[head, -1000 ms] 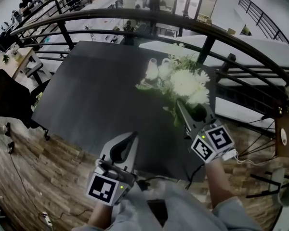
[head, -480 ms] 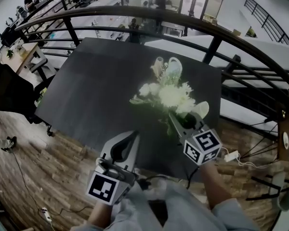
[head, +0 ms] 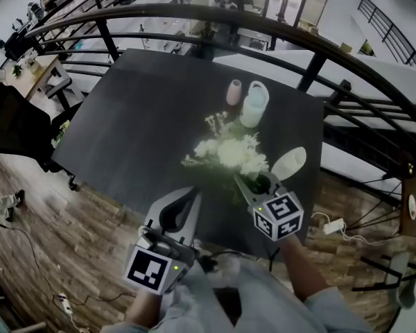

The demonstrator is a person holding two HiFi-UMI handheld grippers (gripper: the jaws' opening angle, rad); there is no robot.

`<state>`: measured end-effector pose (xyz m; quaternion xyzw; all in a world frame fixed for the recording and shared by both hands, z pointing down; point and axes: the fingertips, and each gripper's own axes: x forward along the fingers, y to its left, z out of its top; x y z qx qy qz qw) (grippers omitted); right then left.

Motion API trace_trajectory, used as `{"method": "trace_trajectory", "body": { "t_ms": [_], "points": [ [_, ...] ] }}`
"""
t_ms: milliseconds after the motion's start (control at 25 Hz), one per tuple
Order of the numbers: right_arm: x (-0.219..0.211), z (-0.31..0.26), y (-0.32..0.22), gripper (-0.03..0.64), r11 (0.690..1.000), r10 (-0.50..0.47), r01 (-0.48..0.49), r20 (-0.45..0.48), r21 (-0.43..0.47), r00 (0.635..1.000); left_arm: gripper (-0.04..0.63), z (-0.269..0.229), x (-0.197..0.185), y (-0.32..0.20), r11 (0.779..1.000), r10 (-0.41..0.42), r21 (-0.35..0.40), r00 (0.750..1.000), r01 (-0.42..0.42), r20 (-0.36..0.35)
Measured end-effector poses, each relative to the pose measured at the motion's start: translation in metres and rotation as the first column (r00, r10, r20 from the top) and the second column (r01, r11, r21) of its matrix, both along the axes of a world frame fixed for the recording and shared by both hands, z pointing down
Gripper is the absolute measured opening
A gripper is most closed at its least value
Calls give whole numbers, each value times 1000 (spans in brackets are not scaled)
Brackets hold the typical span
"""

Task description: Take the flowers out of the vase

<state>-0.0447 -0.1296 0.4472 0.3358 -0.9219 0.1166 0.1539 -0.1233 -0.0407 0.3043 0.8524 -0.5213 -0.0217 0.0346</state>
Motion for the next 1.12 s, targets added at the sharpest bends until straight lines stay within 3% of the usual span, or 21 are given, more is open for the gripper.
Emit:
{"method": "trace_trajectory", "body": {
  "t_ms": [720,1120],
  "points": [
    [6,113,8,89,978,10,-38,-133,-203,991,0,10,-9,-6,999,-31,-25,1000,31,2],
    [6,146,6,80,970,16,-55,-165,-235,986,0,13,-17,-4,997,-67,-44,998,68,17]
  ]
}}
